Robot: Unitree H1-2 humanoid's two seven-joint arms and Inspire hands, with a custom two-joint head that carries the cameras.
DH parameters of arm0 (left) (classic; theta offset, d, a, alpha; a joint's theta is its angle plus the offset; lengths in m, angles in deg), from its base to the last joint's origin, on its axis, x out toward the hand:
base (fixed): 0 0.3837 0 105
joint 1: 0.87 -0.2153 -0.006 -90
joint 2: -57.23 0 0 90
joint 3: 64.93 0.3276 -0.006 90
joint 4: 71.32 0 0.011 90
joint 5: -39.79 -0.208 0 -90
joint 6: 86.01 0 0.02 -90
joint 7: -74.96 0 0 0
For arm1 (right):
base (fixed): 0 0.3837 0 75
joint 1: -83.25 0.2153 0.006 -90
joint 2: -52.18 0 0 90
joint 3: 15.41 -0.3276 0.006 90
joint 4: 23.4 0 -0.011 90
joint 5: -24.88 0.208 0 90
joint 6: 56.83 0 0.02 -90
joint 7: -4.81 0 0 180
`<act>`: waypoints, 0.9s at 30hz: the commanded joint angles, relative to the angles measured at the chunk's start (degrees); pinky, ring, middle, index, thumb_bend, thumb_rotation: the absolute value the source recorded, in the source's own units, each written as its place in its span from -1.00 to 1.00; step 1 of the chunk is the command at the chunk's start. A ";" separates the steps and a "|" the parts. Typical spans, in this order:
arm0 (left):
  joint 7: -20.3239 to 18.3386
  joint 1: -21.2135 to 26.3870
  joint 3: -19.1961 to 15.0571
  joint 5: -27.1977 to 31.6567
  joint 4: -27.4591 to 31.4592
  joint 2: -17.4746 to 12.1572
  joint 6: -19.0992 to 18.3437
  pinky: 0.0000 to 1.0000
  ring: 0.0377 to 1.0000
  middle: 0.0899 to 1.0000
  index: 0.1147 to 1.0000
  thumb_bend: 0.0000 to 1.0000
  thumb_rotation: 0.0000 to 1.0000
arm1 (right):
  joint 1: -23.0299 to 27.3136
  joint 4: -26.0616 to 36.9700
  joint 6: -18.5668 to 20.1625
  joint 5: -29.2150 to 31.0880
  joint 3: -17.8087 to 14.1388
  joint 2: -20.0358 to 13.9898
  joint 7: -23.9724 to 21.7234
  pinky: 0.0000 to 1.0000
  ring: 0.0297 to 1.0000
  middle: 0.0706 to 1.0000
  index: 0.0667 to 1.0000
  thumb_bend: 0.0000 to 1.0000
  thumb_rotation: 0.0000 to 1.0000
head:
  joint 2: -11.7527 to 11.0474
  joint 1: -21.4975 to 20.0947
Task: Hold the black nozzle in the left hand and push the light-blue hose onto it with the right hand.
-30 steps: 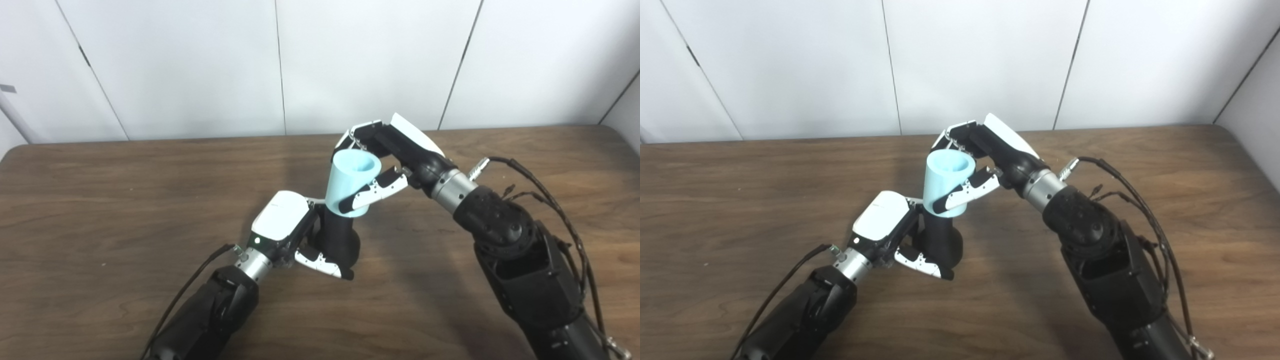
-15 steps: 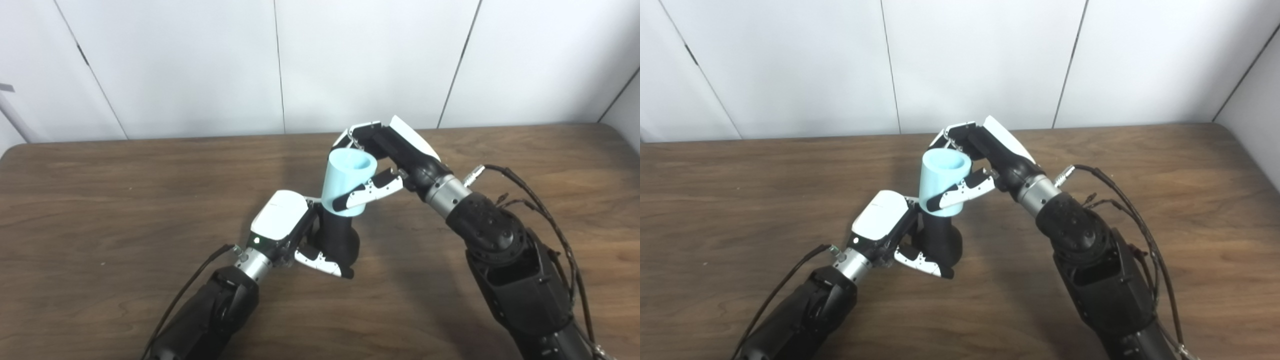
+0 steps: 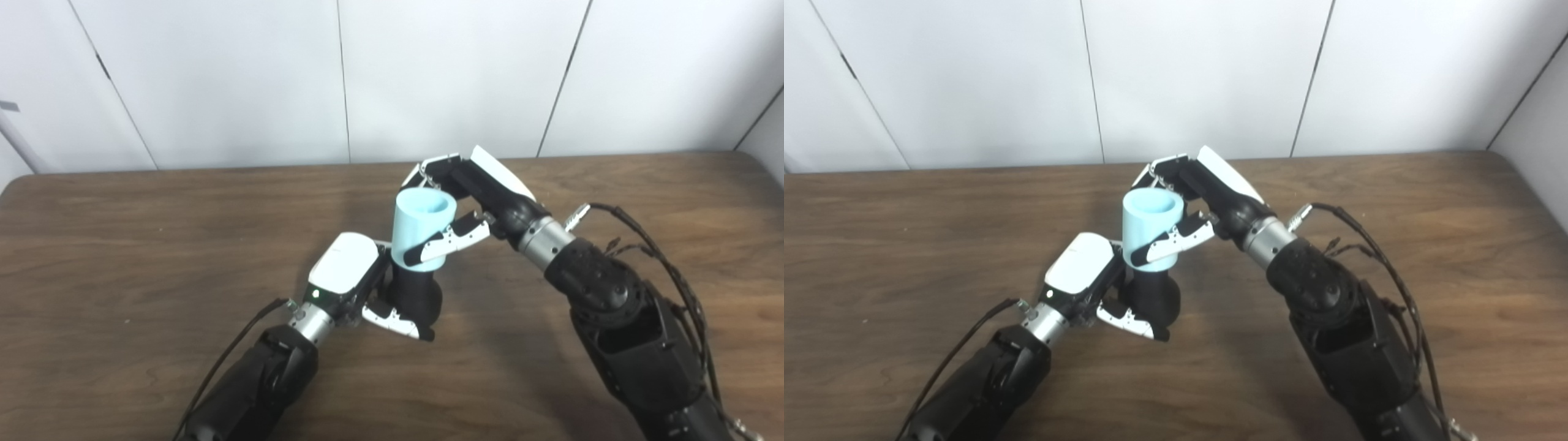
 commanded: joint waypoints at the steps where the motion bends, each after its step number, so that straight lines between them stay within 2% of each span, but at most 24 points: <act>1: -4.79 -4.19 3.03 -1.69 -3.33 -0.05 -0.89 -0.59 -0.39 -0.30 -0.11 0.04 -1.00 | 0.65 0.71 -0.77 0.42 1.74 -0.82 -2.95 -0.61 -0.50 -0.29 -0.06 0.04 -1.00 | 0.09 0.06; 8: -5.59 -4.13 3.10 -1.68 -2.64 -0.14 -1.52 -0.60 -0.40 -0.32 -0.10 0.04 -1.00 | 0.73 -0.02 -2.60 0.54 3.35 -3.42 -4.15 -0.61 -0.52 -0.30 -0.05 0.04 -1.00 | 0.34 0.21; 13: -5.78 -4.18 3.02 -1.36 -2.51 -0.17 -1.47 -0.57 -0.38 -0.31 -0.10 0.04 -1.00 | 0.03 -1.19 -6.34 0.19 3.88 -5.14 -3.47 -0.59 -0.50 -0.29 -0.05 0.05 -1.00 | 0.50 0.22; 21: -6.49 -4.30 3.01 -1.21 -2.01 -0.26 -1.94 -0.59 -0.40 -0.32 -0.10 0.04 -1.00 | -1.79 -4.14 -13.01 -3.80 3.85 -5.67 0.03 -0.61 -0.51 -0.29 -0.05 0.05 -1.00 | 0.71 0.09; 27: -6.97 -4.41 2.88 -0.76 -1.60 -0.34 -2.23 -0.57 -0.38 -0.31 -0.10 0.04 -1.00 | -3.19 -7.01 -18.83 -9.11 3.71 -4.87 5.17 -0.62 -0.52 -0.28 -0.05 0.05 -1.00 | 0.96 0.14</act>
